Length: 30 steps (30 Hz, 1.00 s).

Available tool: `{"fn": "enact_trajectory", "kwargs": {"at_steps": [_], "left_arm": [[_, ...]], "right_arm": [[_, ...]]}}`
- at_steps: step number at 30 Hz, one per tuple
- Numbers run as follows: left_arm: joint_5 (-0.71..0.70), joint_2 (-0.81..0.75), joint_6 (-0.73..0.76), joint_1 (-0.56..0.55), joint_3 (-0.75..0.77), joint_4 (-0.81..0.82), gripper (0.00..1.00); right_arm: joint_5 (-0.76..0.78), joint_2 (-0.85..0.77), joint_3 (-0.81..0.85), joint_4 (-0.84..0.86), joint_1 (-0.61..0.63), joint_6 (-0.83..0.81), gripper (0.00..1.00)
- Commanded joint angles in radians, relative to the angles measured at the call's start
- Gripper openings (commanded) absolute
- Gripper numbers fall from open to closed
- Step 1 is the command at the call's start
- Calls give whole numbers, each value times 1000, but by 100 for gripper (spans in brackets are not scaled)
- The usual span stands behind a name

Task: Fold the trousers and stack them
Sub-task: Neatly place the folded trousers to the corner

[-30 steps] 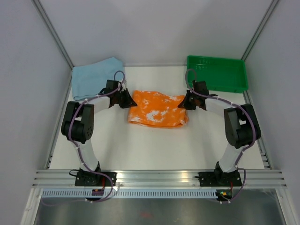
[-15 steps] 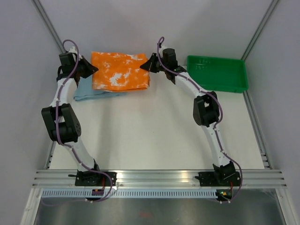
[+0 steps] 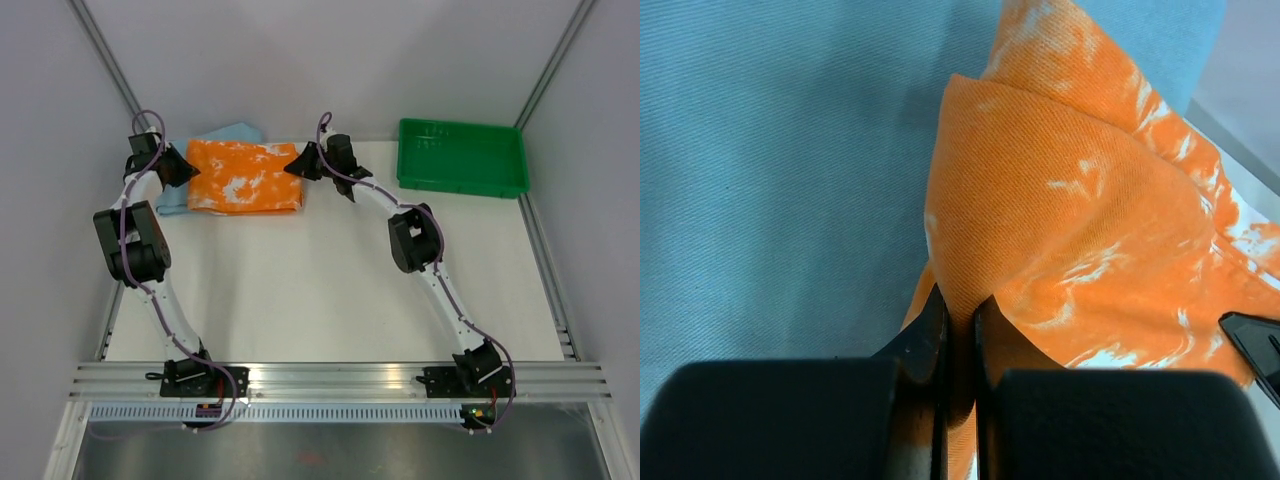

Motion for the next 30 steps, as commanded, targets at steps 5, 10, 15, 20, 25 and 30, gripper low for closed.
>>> {"fn": "enact_trajectory", "kwargs": {"at_steps": [5,10,15,20,25,30], "left_arm": [[-24,58,-3,133,108,186,2],[-7,105,-11,135,145,261,2],[86,144,-86,155,231,277,2],[148,159,-103,191,327,258,2],[106,176,-28,216,393,175,2],[79,184,-9,222,412,155,2]], "right_arm": [[-83,-77,17,12,-10,-71,94],[-141,-193,-86,-17,-13,-134,98],[-132,-308,-233,-42,-16,-171,98],[-126,-353,-334,-63,-16,-192,98],[-153,-352,-373,-74,-15,-178,98],[-187,-381,-455,-108,-13,-183,98]]}}
